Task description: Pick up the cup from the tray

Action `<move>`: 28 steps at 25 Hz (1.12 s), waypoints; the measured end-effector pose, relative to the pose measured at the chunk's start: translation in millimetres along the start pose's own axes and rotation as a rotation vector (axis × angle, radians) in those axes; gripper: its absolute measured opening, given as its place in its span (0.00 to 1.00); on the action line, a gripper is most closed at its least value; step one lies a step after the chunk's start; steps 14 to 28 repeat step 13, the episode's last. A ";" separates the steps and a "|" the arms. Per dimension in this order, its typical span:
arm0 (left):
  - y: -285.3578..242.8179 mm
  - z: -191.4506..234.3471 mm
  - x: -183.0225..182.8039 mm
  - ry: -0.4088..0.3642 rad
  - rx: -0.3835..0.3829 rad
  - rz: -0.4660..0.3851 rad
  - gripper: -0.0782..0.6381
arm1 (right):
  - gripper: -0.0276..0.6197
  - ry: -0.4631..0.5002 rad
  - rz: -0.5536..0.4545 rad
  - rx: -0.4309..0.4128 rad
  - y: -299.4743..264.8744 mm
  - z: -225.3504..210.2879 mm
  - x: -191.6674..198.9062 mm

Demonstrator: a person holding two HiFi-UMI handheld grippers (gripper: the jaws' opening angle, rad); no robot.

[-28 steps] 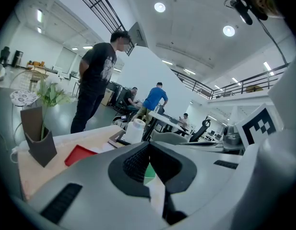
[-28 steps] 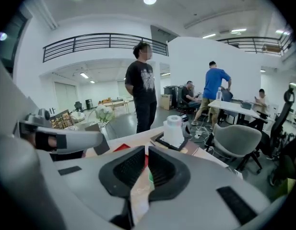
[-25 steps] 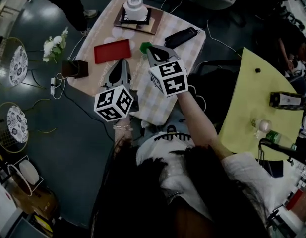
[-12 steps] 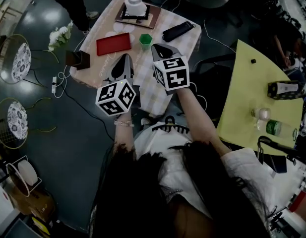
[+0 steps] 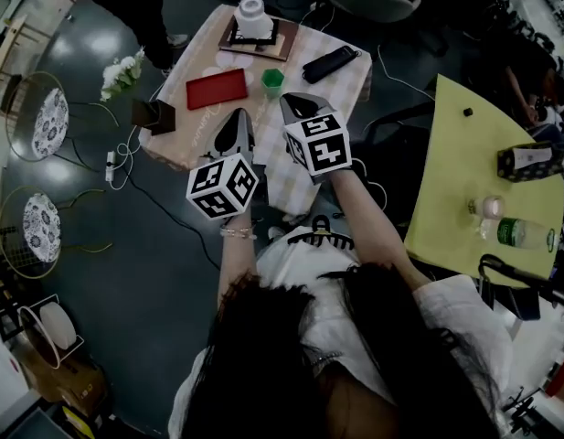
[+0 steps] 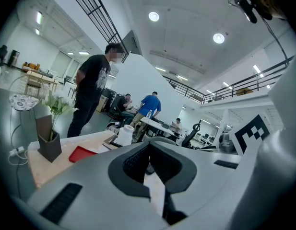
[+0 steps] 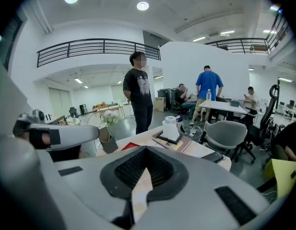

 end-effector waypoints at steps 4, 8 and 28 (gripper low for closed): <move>0.8 -2.7 -3.9 -0.015 0.000 -0.004 0.12 | 0.06 0.009 0.000 -0.005 1.1 3.3 -1.4; 0.7 -2.9 -6.4 -0.019 0.001 -0.012 0.12 | 0.06 0.020 -0.005 -0.004 0.2 4.5 -2.6; 1.2 -1.4 -7.5 -0.022 0.002 -0.009 0.12 | 0.06 0.027 -0.006 0.000 -1.3 6.0 -4.7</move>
Point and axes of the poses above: the fingertips, and each gripper's own axes: y backward along the fingers, z to its left, x out of its underside, the point moved 6 cm from there along y, backward along the fingers, and after that the axes turned 4 degrees about x, right-handed, at the moved point
